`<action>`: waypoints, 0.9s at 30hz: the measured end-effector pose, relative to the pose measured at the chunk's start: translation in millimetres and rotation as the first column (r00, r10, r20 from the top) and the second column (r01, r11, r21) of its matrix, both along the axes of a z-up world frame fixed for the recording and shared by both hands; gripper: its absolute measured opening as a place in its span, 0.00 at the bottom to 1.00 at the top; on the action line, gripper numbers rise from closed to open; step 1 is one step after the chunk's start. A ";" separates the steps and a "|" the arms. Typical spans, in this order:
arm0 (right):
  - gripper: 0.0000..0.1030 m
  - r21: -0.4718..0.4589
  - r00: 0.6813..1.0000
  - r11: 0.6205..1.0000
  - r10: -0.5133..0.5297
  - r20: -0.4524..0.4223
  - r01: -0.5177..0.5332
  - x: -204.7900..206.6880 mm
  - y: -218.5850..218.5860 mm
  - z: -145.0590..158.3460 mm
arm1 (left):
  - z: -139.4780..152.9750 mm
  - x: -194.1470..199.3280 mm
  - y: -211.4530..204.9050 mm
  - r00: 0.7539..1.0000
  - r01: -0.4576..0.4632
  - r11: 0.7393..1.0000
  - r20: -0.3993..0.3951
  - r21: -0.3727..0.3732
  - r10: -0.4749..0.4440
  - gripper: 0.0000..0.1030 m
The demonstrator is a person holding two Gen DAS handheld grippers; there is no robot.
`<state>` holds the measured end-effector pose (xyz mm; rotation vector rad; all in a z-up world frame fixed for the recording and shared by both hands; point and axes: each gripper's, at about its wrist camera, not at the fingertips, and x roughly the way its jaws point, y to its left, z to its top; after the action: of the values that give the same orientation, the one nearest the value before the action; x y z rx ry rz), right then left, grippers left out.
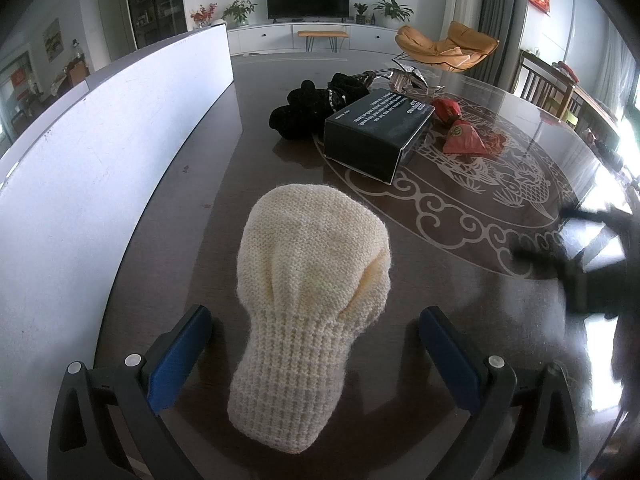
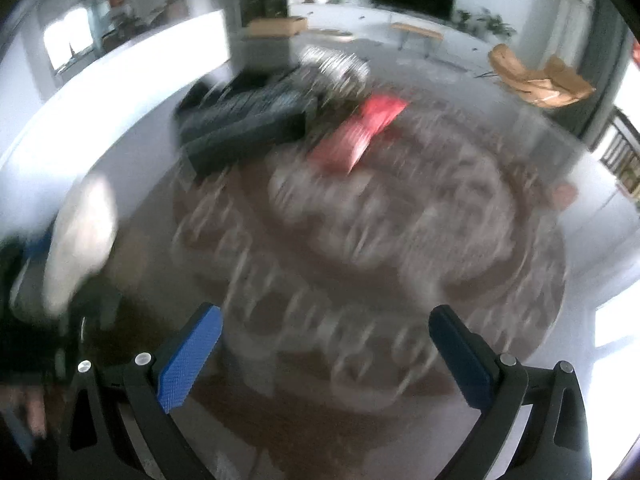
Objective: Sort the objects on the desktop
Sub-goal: 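Move the right tool to the red snack packet and grasp it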
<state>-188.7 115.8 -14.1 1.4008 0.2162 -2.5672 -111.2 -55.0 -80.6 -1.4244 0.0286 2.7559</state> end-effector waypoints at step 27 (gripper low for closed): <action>0.23 -0.011 0.988 0.988 -0.157 -0.006 0.157 -115.6 2.2 -6.3 | 0.6 3.6 -0.1 1.000 -0.001 1.000 -0.001 0.000 0.001 1.00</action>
<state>-304.3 118.1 -20.3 1.4593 0.0969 -2.6947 -107.5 -55.1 -79.9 -1.4227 0.0283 2.7577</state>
